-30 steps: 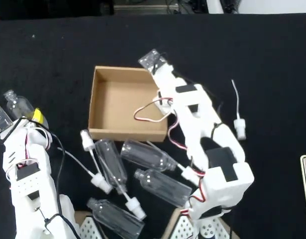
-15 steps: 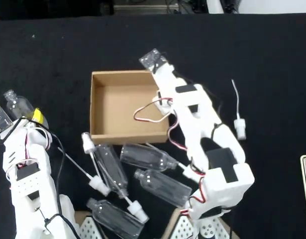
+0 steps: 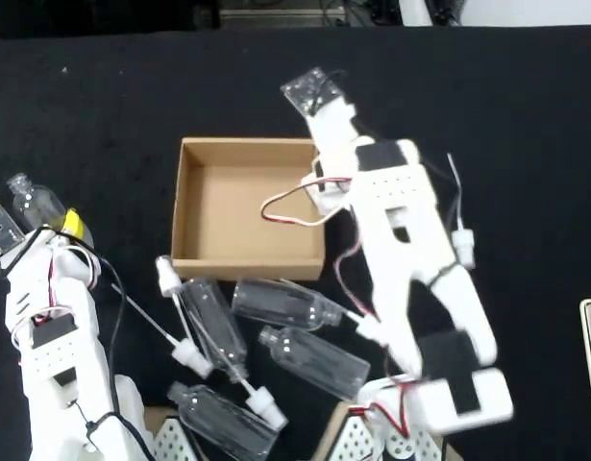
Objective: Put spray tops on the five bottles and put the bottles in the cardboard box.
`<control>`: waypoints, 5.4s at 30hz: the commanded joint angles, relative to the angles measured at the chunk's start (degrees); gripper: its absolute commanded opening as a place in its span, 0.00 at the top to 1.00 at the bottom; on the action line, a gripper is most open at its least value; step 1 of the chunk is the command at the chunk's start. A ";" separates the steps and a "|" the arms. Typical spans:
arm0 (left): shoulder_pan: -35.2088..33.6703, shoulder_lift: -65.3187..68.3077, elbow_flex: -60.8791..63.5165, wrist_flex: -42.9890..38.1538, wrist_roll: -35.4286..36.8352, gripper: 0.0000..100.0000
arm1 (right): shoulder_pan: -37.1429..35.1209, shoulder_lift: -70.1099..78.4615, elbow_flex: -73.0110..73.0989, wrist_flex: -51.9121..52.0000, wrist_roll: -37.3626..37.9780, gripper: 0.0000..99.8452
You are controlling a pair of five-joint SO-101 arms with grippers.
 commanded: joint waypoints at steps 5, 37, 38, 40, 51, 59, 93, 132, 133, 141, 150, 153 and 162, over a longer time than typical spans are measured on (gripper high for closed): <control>0.40 -0.44 0.04 -1.23 0.00 0.94 | 26.46 -6.81 -0.75 6.24 6.15 0.79; 0.48 -0.44 0.13 -1.05 0.00 0.94 | 48.79 10.51 5.49 -8.09 -26.90 0.99; 0.57 -0.44 0.13 -1.05 0.00 0.94 | 49.14 9.89 5.32 -6.77 -32.00 0.98; 1.54 -0.44 0.22 -1.05 0.00 0.94 | 47.91 9.01 4.79 -4.13 -33.49 0.92; 2.15 -0.44 0.22 -1.05 -0.09 0.94 | 38.59 8.13 -1.45 5.01 18.73 0.64; 1.98 -0.44 0.22 -0.97 -0.09 0.94 | 45.19 8.66 1.71 5.01 83.60 0.64; 1.63 -0.53 0.84 -0.88 -0.09 0.94 | 43.96 8.66 10.51 -14.07 2.90 0.95; 1.80 -0.53 0.84 -0.97 -0.09 0.94 | 45.36 7.34 -5.58 4.48 27.69 0.99; 2.15 -0.53 0.84 -0.97 -0.09 0.94 | 44.66 4.44 -5.49 5.80 24.79 0.99; -0.22 -0.53 0.13 -1.49 -1.23 0.94 | 29.89 -17.71 3.12 6.95 2.29 0.99; -10.59 0.26 -2.51 -13.45 -10.99 0.94 | 10.55 -32.84 23.96 -13.10 -18.90 0.99; -12.53 0.26 -2.95 -13.89 -15.30 0.94 | 8.70 -36.18 33.63 -20.84 -23.82 0.99; -14.55 10.46 -9.45 -14.33 -20.13 0.94 | 9.23 -49.45 53.76 -34.55 -26.46 0.99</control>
